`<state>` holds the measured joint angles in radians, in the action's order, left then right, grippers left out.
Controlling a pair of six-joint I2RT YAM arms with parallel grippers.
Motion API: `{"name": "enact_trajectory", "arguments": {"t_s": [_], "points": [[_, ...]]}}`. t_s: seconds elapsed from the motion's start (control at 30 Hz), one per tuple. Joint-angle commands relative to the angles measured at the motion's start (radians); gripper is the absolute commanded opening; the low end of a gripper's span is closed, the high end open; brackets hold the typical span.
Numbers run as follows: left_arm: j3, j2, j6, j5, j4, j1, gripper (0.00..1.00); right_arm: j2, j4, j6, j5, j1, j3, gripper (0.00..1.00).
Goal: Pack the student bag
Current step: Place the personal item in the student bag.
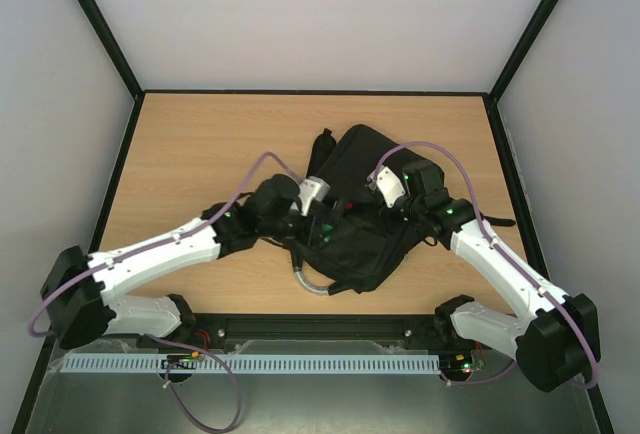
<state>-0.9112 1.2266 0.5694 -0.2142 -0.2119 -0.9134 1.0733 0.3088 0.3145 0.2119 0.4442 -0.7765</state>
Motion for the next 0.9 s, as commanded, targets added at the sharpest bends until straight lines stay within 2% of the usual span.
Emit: {"name": "enact_trajectory", "arguments": {"t_s": [0.0, 0.27, 0.67, 0.87], "points": [[-0.057, 0.102, -0.080, -0.144, 0.041, -0.086, 0.02, -0.043, -0.028, 0.008, -0.001, -0.009, -0.004, 0.01], [-0.116, 0.265, -0.070, -0.152, 0.017, -0.152, 0.02, -0.067, -0.035, 0.003, -0.006, -0.009, -0.001, 0.01], [-0.322, 0.490, 0.047, 0.082, -0.105, -0.143, 0.02, -0.075, -0.036, 0.006, -0.012, -0.009, 0.000, 0.01], [-0.336, 0.510, 0.121, 0.185, -0.121, -0.129, 0.02, -0.076, -0.037, 0.006, -0.014, -0.010, 0.002, 0.01]]}}
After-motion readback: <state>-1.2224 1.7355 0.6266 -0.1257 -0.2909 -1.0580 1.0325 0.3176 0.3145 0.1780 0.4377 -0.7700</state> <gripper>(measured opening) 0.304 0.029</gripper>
